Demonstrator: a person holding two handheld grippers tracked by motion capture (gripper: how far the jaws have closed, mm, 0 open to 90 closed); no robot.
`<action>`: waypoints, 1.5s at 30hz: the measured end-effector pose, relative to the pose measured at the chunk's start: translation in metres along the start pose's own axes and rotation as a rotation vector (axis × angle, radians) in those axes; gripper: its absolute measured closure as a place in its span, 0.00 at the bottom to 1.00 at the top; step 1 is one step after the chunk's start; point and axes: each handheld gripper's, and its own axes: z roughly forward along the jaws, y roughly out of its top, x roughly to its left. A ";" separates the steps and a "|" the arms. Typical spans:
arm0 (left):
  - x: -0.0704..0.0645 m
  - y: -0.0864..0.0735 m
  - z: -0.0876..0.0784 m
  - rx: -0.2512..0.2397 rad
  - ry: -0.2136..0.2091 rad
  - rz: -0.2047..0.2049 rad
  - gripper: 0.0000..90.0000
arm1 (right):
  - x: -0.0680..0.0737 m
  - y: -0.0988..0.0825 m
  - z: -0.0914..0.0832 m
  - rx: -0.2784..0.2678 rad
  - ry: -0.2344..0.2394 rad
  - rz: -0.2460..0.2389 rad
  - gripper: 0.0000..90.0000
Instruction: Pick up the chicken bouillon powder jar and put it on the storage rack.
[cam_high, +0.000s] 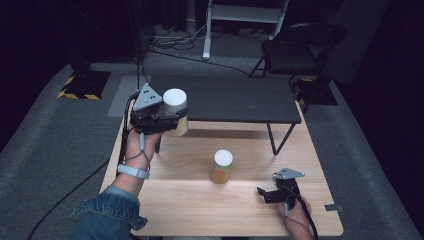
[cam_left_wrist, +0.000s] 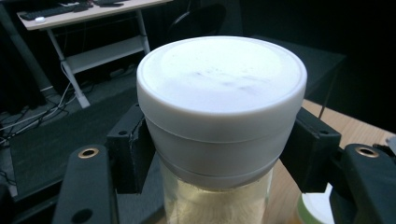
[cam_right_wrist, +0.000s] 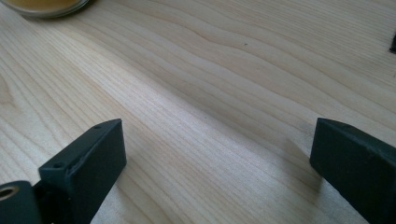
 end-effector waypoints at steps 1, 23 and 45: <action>0.001 0.006 0.003 -0.004 0.001 -0.005 0.38 | 0.000 0.000 0.000 0.000 0.000 0.000 0.04; 0.015 0.026 0.051 -0.017 0.082 -0.034 0.38 | 0.000 0.000 0.000 -0.001 0.000 -0.001 0.04; 0.016 0.004 0.048 -0.013 0.117 -0.044 0.11 | 0.000 0.000 0.000 -0.001 -0.001 -0.001 0.04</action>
